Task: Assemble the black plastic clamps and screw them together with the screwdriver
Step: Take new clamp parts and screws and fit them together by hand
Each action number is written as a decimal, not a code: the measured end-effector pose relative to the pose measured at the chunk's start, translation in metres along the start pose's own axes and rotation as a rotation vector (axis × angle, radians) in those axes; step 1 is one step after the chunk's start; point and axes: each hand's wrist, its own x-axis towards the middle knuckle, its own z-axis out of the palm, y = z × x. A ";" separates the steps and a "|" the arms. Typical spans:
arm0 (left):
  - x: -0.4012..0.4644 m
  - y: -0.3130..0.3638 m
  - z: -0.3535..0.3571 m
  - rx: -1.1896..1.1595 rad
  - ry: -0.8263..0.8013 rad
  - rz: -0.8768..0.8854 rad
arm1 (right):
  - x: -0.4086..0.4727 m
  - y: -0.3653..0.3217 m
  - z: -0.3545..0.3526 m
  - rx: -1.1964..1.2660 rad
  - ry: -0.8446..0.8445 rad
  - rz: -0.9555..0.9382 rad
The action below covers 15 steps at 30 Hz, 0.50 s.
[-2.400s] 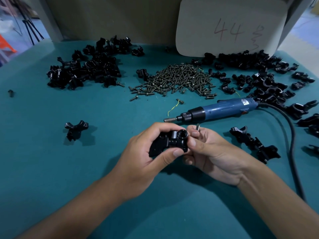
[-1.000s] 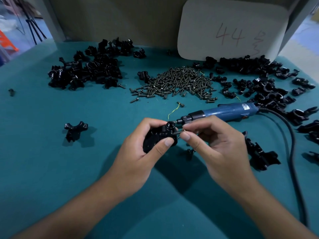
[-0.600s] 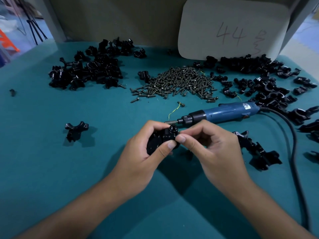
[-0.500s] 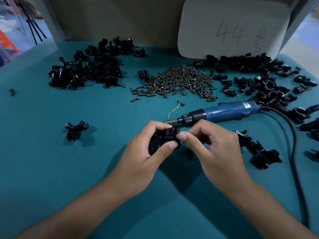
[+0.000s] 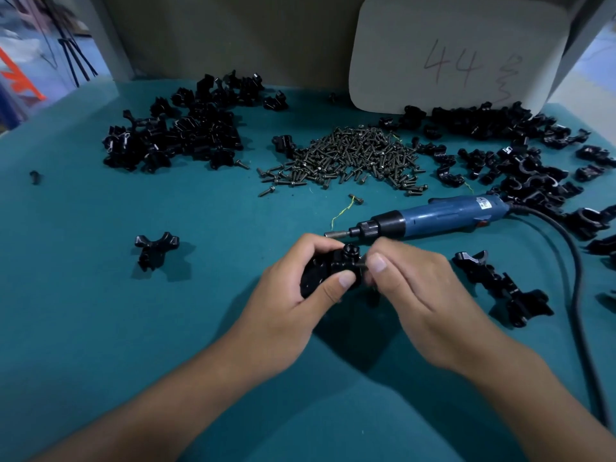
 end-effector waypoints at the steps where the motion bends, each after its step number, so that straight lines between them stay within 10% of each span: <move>1: 0.000 0.000 -0.001 -0.009 0.003 -0.009 | 0.000 0.001 -0.001 -0.014 -0.013 -0.008; 15: 0.003 -0.002 0.000 -0.040 0.006 -0.028 | 0.002 0.001 0.002 -0.009 -0.003 0.021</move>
